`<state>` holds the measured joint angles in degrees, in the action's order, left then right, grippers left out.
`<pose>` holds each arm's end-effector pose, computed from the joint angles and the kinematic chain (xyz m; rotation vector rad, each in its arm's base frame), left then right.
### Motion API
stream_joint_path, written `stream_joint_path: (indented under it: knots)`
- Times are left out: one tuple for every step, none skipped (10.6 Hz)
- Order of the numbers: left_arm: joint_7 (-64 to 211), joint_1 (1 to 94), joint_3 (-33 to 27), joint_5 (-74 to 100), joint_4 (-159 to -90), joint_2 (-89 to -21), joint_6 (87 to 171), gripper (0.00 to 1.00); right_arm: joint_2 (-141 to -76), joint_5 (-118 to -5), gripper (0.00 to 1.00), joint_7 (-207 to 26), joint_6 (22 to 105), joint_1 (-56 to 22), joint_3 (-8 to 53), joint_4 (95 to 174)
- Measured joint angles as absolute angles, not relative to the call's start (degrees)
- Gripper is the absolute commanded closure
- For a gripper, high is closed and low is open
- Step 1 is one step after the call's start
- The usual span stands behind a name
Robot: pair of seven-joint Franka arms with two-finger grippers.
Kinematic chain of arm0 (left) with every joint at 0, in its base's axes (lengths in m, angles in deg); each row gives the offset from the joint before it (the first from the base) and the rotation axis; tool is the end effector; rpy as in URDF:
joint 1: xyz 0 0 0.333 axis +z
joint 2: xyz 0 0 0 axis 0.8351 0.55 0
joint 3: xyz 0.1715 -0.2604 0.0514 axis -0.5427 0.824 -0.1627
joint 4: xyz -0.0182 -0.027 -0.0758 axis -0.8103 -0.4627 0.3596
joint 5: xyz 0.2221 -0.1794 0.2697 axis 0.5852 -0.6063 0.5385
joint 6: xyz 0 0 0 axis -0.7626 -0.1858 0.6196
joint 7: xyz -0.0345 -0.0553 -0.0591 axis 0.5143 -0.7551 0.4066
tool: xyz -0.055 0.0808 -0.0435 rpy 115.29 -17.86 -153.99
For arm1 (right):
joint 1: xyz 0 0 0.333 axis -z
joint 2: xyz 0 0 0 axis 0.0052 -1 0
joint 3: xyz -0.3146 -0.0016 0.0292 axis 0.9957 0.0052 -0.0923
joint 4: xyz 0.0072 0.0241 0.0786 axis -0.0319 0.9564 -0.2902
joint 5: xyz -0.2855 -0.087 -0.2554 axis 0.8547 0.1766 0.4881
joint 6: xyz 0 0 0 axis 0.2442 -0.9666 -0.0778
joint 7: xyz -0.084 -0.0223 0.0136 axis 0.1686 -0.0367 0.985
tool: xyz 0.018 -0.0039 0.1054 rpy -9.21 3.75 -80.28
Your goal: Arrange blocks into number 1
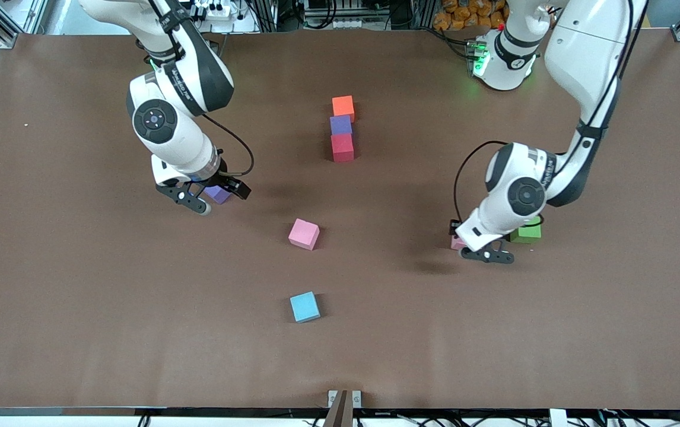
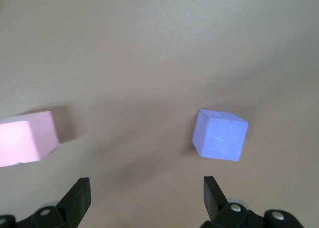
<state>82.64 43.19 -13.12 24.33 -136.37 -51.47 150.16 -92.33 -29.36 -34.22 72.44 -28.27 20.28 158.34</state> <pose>0.5763 -0.2256 0.2185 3.1043 -0.1820 -0.0724 0.4951 0.2375 0.3381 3.0248 -0.7807 -0.1756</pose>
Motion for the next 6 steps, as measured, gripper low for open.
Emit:
stream_joint_path:
  knots:
    - [86.3, 41.2, -12.6, 24.3, -135.8, -51.5, 150.3, 1.0, -92.1, -29.4, 0.0, -34.2, 74.9, -28.2, 20.2, 161.3]
    - [89.8, 39.0, -12.3, 24.3, -135.0, -51.6, 150.3, 1.0, -92.1, -29.4, 0.0, -34.2, 76.8, -28.0, 20.2, 163.8]
    - [93.2, 36.8, -12.3, 24.3, -134.3, -51.6, 150.3, 1.0, -92.1, -29.4, 0.0, -34.2, 77.8, -27.5, 20.2, 165.6]
    - [96.8, 34.3, -12.2, 24.3, -133.7, -51.6, 150.3, 1.0, -92.1, -29.4, 0.0, -34.2, 78.0, -27.0, 20.3, 166.7]
    - [100.0, 31.9, -12.1, 24.3, -133.2, -51.6, 150.3, 1.0, -92.1, -29.3, 0.0, -34.2, 78.0, -26.4, 20.3, 167.2]
    - [103.3, 29.4, -12.1, 24.3, -132.8, -51.5, 150.3, 1.0, -92.0, -29.2, 0.0, -34.5, 78.0, -25.9, 20.3, 167.7]
